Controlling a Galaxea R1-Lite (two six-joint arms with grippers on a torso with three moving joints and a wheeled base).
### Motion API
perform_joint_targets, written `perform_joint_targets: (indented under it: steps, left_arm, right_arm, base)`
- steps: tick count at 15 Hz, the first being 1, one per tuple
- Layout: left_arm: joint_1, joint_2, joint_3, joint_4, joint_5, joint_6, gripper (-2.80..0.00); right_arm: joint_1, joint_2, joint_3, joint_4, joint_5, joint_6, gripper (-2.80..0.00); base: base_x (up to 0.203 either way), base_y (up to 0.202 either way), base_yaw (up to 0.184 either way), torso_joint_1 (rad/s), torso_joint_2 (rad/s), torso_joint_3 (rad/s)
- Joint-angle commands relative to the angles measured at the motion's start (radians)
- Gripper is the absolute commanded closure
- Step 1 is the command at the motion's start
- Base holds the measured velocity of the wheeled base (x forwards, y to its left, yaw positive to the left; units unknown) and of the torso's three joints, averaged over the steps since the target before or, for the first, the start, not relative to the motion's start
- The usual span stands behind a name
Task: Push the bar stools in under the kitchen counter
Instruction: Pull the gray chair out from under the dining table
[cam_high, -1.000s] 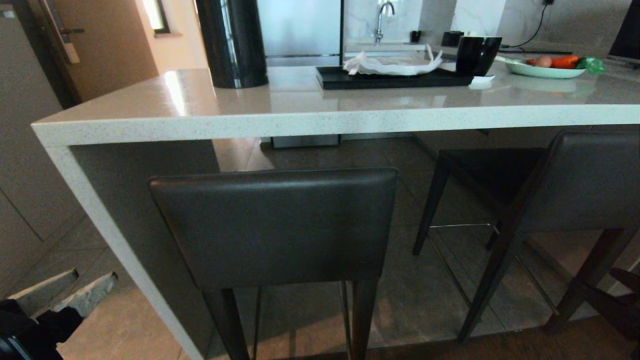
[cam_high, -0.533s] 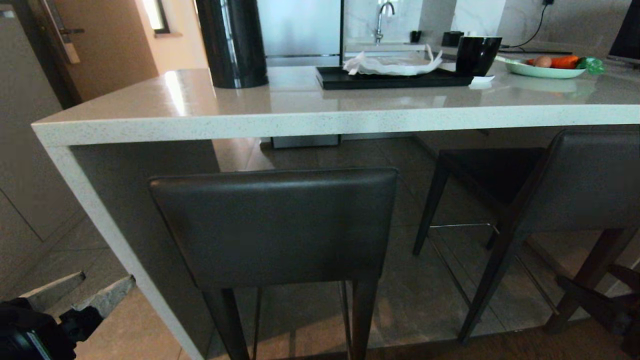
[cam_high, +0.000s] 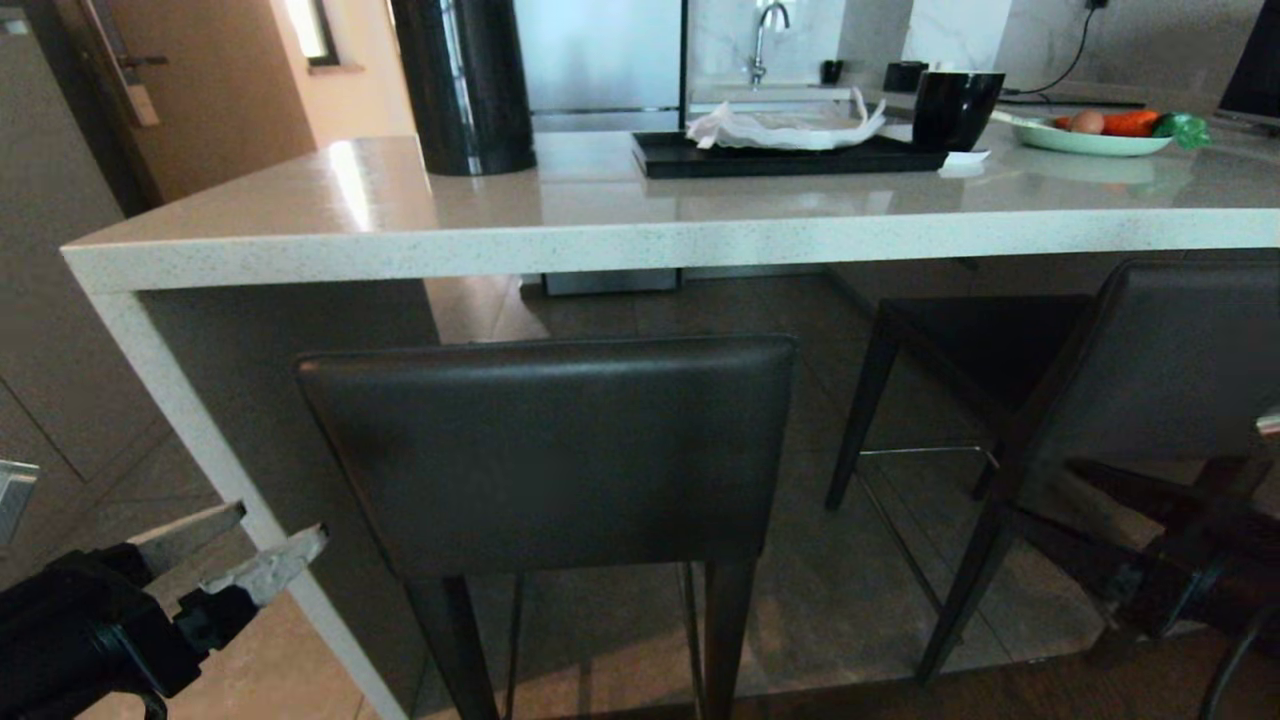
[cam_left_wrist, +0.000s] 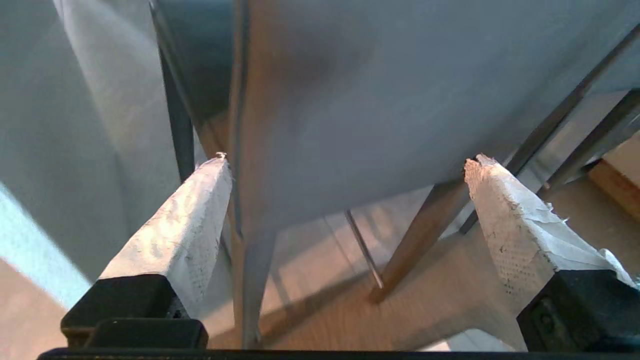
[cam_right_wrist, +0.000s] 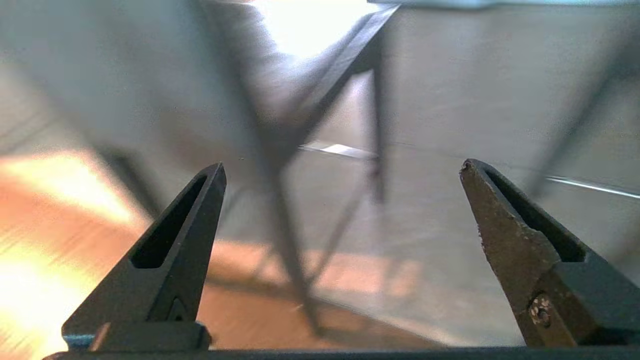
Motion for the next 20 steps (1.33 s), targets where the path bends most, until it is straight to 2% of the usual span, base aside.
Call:
perform_joint_targets:
  steps: [1,4,5,6,9,12,17,19,20]
  left_arm:
    - [0.106,0.055,0.012,-0.024,-0.142,-0.001,-2.8]
    - [0.315,0.087,-0.003,-0.03,-0.428,0.003,-2.8]
    - [0.365,0.105,-0.009,-0.031,-0.539,0.008,-2.8]
    - [0.381,0.146,-0.019,-0.032,-0.589,0.028,-2.8]
    - [0.377,0.264,-0.103,-0.034,-0.616,0.119,-2.8]
    - [0.37,0.328,-0.144,-0.094,-0.675,0.133,-2.8]
    - [0.351,0.529,-0.127,-0.364,-0.691,0.128,-2.8]
    - [0.309,0.546,-0.13,-0.405,-0.692,0.118,-2.8]
    - [0.293,0.547,-0.137,-0.407,-0.691,0.115,-2.8]
  right_arm:
    - [0.01,0.082,-0.005,-0.016,0.076,0.001,-2.8]
    - [0.051,0.153,-0.013,-0.091,0.089,0.003,-2.8]
    - [0.079,0.176,-0.014,-0.114,0.092,0.004,-2.8]
    - [0.1,0.211,-0.015,-0.151,0.094,0.008,-2.8]
    - [0.169,0.353,-0.01,-0.36,0.093,0.022,-2.8]
    - [0.205,0.484,-0.015,-0.548,0.099,0.031,-2.8]
    - [0.214,0.528,-0.084,-0.572,0.124,0.042,-2.8]
    - [0.214,0.524,-0.117,-0.572,0.191,0.105,-2.8]
    - [0.213,0.531,-0.142,-0.572,0.195,0.12,-2.8]
  base:
    - [0.0,0.0,0.0,0.0,0.0,0.0]
    - [0.0,0.0,0.0,0.0,0.0,0.0]
    - [0.0,0.0,0.0,0.0,0.0,0.0]
    - [0.0,0.0,0.0,0.0,0.0,0.0]
    - [0.0,0.0,0.0,0.0,0.0,0.0]
    - [0.0,0.0,0.0,0.0,0.0,0.0]
    - [0.0,0.0,0.0,0.0,0.0,0.0]
    - [0.0,0.0,0.0,0.0,0.0,0.0]
    - [0.0,0.0,0.0,0.0,0.0,0.0]
